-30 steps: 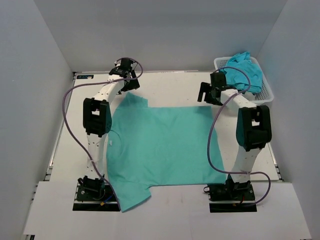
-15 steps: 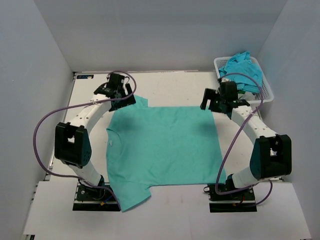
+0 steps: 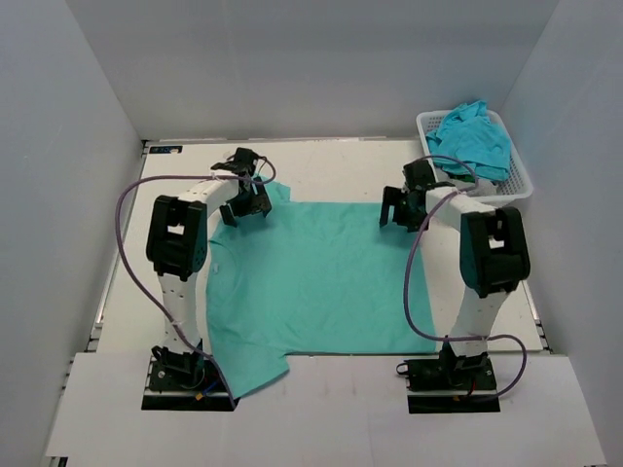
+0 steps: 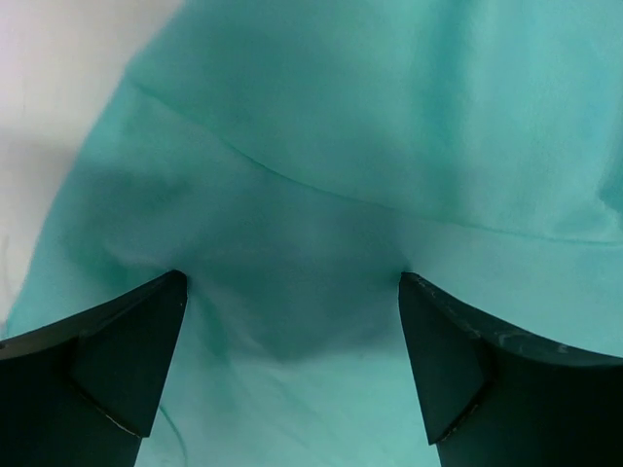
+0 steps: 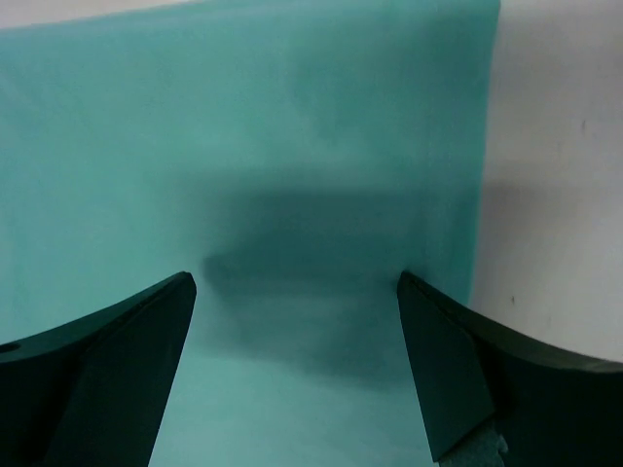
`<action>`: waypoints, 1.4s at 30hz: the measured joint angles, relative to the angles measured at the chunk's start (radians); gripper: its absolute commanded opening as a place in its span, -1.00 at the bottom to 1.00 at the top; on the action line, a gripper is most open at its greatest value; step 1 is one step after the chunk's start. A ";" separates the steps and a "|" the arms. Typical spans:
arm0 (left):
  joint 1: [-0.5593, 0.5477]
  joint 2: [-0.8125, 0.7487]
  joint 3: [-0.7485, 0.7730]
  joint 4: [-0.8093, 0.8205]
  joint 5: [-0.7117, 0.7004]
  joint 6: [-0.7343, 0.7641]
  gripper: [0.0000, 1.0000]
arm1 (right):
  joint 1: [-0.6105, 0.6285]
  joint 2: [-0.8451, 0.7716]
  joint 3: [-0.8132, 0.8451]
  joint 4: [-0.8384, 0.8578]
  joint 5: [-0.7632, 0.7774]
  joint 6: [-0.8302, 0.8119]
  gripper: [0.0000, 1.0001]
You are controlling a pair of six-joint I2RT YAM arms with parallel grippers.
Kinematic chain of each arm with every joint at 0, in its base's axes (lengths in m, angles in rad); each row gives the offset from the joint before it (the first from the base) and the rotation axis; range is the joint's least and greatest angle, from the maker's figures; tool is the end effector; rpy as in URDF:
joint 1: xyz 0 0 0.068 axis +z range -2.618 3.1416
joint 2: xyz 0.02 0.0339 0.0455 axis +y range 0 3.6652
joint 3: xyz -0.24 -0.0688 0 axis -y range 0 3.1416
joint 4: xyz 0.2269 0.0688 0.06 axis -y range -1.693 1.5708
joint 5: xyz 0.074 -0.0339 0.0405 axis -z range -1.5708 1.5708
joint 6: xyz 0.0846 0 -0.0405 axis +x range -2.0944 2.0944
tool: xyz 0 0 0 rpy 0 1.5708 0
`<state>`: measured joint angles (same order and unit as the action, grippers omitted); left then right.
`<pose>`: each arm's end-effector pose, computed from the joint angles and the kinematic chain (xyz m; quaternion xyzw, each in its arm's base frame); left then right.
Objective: Fold and stack the t-shirts
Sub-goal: Flatten out the tshirt
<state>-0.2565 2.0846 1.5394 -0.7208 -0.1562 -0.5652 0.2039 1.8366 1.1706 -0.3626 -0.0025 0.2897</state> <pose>0.4003 -0.0914 0.1058 -0.1632 0.9719 0.0103 0.1695 0.3724 0.0772 0.1162 0.0410 0.9626 0.0666 0.2594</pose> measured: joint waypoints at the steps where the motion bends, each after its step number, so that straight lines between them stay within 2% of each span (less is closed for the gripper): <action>1: 0.000 0.027 0.040 -0.010 -0.010 0.000 1.00 | 0.000 0.041 0.051 -0.023 0.009 0.001 0.81; 5: 0.011 0.147 0.230 -0.056 -0.023 0.012 1.00 | -0.001 0.193 0.264 -0.051 0.040 -0.002 0.81; 11: 0.051 0.441 0.740 -0.118 -0.006 0.052 1.00 | -0.006 0.454 0.673 -0.134 0.068 -0.019 0.81; 13: 0.069 0.500 0.840 -0.092 0.020 0.071 1.00 | -0.006 0.542 0.828 -0.165 0.066 -0.037 0.81; 17: 0.103 0.494 0.830 -0.023 0.108 0.090 1.00 | -0.006 0.578 0.930 -0.182 0.051 -0.068 0.81; 21: 0.125 0.435 0.793 -0.019 0.140 0.103 1.00 | -0.006 0.486 0.890 -0.177 0.047 -0.090 0.81; 26: 0.115 0.122 0.539 -0.079 0.114 0.080 1.00 | -0.003 0.153 0.600 -0.136 0.041 -0.076 0.81; 31: 0.085 -0.404 -0.025 -0.108 0.122 -0.037 1.00 | -0.003 -0.251 0.193 -0.075 0.045 0.027 0.81; 33: 0.074 -0.561 -0.233 -0.141 0.140 -0.069 1.00 | -0.004 -0.372 0.034 -0.074 0.036 0.070 0.81; 38: 0.052 -0.803 -0.630 -0.268 0.178 -0.134 1.00 | -0.006 -0.534 -0.233 -0.121 0.027 0.143 0.81; 42: 0.032 -0.903 -0.815 -0.311 0.232 -0.179 1.00 | -0.006 -0.632 -0.320 -0.144 0.042 0.174 0.81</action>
<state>-0.2245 1.1816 0.7246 -1.0313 0.0757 -0.7441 0.1974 1.2045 0.8505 -0.5068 0.0391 0.4641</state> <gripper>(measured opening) 0.997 0.905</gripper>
